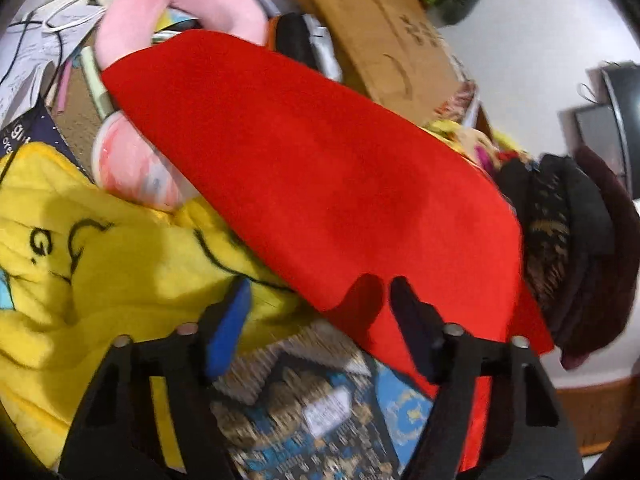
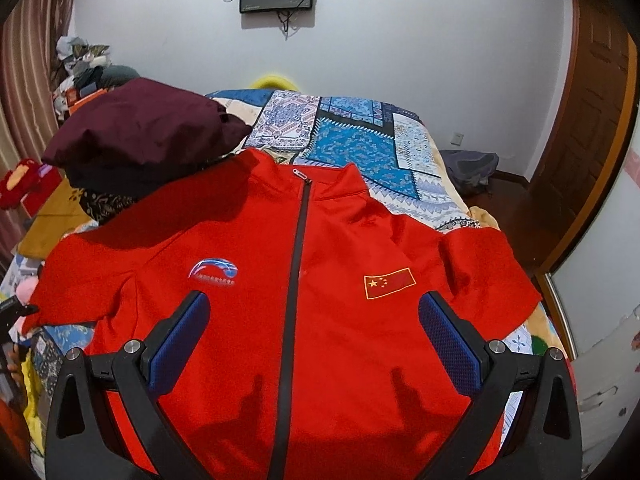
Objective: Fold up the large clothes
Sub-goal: 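Grasp the red jacket's sleeve with the left tool and lift it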
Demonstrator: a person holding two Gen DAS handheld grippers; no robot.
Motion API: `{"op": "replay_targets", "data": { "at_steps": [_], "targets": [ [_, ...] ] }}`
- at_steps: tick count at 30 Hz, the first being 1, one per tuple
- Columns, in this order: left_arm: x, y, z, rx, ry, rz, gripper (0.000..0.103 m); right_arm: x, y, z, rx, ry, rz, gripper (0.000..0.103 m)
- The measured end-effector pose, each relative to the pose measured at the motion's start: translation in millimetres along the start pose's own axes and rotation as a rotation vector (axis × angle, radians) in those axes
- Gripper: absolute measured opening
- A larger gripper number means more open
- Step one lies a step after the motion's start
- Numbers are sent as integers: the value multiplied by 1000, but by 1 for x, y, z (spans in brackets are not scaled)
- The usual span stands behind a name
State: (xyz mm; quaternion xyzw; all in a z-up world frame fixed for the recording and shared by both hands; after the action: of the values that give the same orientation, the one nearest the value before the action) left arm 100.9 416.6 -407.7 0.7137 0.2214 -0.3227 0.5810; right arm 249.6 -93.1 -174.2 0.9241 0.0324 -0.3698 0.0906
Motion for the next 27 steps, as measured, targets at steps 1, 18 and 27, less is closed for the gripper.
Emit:
{"op": "replay_targets", "data": {
  "at_steps": [1,18,27],
  "targets": [
    [1,-1,-2,-2,6,-11,54,1,-1,0,-8,-3,2,103],
    [-84,172,-1,607,360,-143,2,-4,11,-7,-23,23,15,103],
    [-120,340,93,893,372,202,2,-5,31,-11,-33,50,16,103]
  ]
}}
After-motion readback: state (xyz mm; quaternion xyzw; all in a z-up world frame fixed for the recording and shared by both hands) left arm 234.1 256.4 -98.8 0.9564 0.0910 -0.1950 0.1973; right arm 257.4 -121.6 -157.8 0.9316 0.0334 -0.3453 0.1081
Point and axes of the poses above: each gripper's, at about its wrist camera, not at the fingertips, and x roughly the way its jaws point, y to its right, z to its underside, the point moved 9 cm from there along x, roughly the way its jaws point, and after that the axes turned 7 degrees about z, right-handed, at the moved point
